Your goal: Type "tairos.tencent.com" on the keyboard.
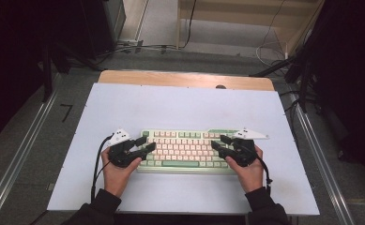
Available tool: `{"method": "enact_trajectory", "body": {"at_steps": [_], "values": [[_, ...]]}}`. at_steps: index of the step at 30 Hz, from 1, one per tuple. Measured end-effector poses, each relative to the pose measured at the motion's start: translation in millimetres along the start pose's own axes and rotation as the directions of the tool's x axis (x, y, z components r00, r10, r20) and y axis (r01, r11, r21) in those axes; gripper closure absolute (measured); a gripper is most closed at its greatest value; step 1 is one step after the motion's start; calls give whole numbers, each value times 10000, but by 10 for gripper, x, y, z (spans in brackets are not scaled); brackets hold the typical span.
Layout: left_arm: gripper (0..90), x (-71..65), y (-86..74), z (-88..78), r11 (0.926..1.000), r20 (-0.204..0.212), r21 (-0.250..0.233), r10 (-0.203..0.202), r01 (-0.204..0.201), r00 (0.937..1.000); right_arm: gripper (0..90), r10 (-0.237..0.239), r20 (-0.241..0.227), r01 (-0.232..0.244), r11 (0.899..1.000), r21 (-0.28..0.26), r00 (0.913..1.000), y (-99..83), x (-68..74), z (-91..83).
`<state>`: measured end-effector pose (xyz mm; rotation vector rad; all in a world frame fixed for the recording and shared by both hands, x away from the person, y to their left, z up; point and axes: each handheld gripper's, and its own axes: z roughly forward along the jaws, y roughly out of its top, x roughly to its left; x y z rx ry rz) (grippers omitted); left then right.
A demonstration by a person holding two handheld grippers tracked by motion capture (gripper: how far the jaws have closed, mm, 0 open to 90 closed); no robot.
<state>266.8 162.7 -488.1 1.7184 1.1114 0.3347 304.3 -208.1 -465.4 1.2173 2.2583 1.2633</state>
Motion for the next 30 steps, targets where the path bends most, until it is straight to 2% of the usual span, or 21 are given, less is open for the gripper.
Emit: {"method": "enact_trajectory", "body": {"at_steps": [3,4,5,6,8,10,15,16,21,24,30], "values": [[517,-2,-2,-3,10000,2,-3,-6,6,10000,631,-190,-194,192,9998,101,9996,26,69,79],[517,-1,-3,-3,10000,7,-19,-13,13,10000,734,-216,-297,220,9997,128,9993,46,108,119],[517,-3,-4,-5,10000,0,-24,-38,38,10000,734,-216,-297,220,9997,128,9993,46,108,119],[517,-2,-5,-6,10000,-1,-25,-44,44,10000,806,-223,-381,228,9997,120,9990,64,135,159],[517,2,-8,-12,10000,-4,-23,-38,38,10000,830,-232,-439,238,9996,135,9988,72,144,180],[517,8,-11,-21,10000,-23,-17,-33,33,10000,874,-219,-782,226,9997,80,9967,80,158,219],[517,16,-18,-35,9999,-71,-24,-112,112,9999,876,-349,-1253,391,9988,310,9915,96,247,337],[517,18,-18,-38,9999,-74,-23,-102,102,9999,876,-541,-1434,609,9972,436,9882,95,296,390],[517,17,-24,-49,9999,-108,-49,-142,142,9998,876,-695,-1457,809,9940,741,9869,92,369,484],[517,17,-26,-51,9999,-99,-44,-138,137,9999,876,-728,-1384,870,9913,992,9877,80,364,535],[517,17,-28,-48,9999,-84,-42,-138,138,9999,875,-777,-1329,923,9899,1074,9881,75,367,556]]}}
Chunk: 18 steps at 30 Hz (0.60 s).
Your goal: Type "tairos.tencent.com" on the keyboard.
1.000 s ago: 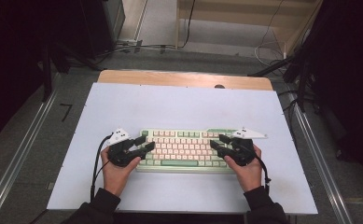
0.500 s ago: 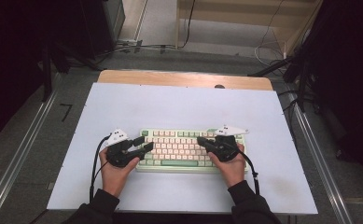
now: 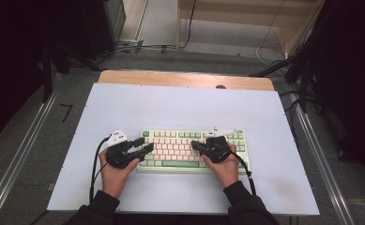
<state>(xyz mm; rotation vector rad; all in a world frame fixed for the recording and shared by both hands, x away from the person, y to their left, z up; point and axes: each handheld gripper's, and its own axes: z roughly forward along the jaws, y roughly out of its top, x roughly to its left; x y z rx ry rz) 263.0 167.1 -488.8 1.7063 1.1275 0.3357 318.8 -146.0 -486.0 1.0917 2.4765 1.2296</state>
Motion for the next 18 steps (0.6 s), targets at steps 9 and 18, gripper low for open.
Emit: {"method": "enact_trajectory", "body": {"at_steps": [9,18], "values": [[517,-2,1,-3,10000,6,-25,12,-12,10000,874,-125,155,121,9995,275,9998,-4,22,33],[517,-7,4,-4,9999,76,-89,63,-62,10000,498,242,-165,-255,9962,-838,9996,41,-6,-156]]}}
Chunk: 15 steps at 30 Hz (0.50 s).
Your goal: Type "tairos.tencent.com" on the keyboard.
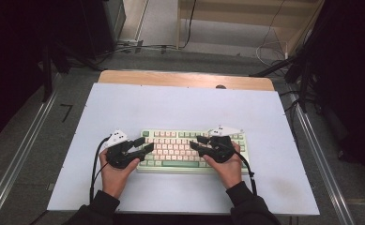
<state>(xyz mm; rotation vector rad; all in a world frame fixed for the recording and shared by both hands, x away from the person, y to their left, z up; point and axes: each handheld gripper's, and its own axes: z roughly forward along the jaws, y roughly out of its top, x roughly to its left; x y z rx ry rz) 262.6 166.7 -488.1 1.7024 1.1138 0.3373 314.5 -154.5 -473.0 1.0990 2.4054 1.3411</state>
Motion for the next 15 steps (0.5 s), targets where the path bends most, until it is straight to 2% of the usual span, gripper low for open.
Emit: {"method": "enact_trajectory", "body": {"at_steps": [2,4,15], "values": [[517,-2,2,-2,10000,31,-23,5,-5,10000,407,134,142,-131,9997,-202,9998,7,-22,-45],[516,-2,3,1,10000,41,-11,6,-6,10000,359,275,395,-255,9984,-509,9988,15,-42,-120],[501,-37,15,59,9999,277,67,82,-84,9996,352,435,638,-399,9976,-558,9970,-40,-108,-238]]}}
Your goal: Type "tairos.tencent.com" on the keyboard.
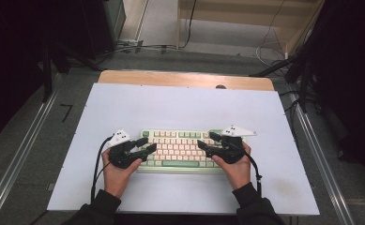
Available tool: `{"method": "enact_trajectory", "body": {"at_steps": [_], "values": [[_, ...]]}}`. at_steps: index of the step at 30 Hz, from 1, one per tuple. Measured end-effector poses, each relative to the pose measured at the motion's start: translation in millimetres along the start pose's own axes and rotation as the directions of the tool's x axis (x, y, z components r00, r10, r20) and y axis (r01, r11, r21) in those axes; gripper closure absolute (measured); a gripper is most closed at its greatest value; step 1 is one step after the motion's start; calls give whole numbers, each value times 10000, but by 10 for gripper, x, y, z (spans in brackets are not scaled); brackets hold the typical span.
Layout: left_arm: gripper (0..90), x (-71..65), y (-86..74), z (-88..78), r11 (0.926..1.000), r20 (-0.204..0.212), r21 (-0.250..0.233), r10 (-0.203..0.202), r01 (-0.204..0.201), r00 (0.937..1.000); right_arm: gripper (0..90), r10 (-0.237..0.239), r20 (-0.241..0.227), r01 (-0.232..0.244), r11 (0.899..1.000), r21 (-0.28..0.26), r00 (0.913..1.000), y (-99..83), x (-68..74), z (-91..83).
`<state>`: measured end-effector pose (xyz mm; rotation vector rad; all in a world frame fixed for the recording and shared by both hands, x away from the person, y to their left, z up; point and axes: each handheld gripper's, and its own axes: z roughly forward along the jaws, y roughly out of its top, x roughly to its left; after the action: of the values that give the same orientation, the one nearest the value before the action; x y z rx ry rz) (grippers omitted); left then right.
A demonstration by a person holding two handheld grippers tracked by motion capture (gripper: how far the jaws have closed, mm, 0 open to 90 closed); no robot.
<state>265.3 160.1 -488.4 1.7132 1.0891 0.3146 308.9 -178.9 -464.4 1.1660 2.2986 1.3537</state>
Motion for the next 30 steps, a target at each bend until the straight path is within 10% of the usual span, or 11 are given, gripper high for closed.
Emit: {"method": "enact_trajectory", "body": {"at_steps": [23,30], "values": [[357,-189,129,415,9975,182,411,566,-573,9982,378,364,462,-358,9993,-141,9983,-117,-87,-182],[900,-229,166,454,9909,712,929,910,-974,9933,386,369,438,-364,9993,-124,9984,-118,-83,-178]]}}
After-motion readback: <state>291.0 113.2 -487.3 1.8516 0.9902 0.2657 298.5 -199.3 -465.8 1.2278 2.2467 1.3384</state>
